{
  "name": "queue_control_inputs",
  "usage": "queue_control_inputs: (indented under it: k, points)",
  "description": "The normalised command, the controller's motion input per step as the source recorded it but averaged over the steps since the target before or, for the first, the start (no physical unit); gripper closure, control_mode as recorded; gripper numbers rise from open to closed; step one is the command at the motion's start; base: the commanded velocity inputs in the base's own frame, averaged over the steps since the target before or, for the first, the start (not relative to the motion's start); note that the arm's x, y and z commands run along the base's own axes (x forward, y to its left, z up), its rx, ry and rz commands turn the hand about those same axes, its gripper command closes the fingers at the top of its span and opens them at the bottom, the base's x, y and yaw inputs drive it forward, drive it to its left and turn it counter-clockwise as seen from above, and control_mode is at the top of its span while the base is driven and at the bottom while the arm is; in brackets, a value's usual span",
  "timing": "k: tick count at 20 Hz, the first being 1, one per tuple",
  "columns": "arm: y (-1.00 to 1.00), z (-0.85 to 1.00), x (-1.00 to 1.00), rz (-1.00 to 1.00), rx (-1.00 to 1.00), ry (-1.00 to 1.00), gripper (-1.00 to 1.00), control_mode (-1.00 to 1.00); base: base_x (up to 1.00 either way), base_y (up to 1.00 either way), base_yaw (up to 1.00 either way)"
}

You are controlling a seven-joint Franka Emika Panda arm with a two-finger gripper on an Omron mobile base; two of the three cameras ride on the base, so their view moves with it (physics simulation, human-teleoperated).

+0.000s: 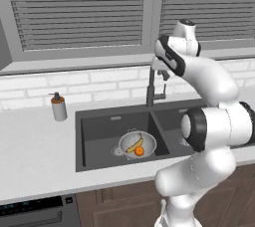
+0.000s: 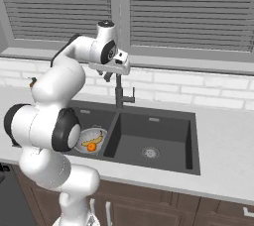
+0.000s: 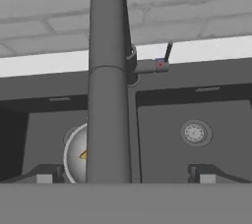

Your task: Put the colander in the sink, put the tangerine, banana in the colander, and turn on the sink faucet and pour water over the colander.

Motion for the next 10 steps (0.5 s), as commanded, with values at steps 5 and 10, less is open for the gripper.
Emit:
queue_control_inputs:
  k: [5, 10]
  points:
    - [0.07, -0.12, 0.15, -0.08, 0.00, 0.00, -1.00, -1.00, 0.00, 0.00, 0.00]
    - [0.08, -0.10, 0.08, -0.09, 0.00, 0.00, -1.00, -1.00, 0.00, 0.00, 0.00]
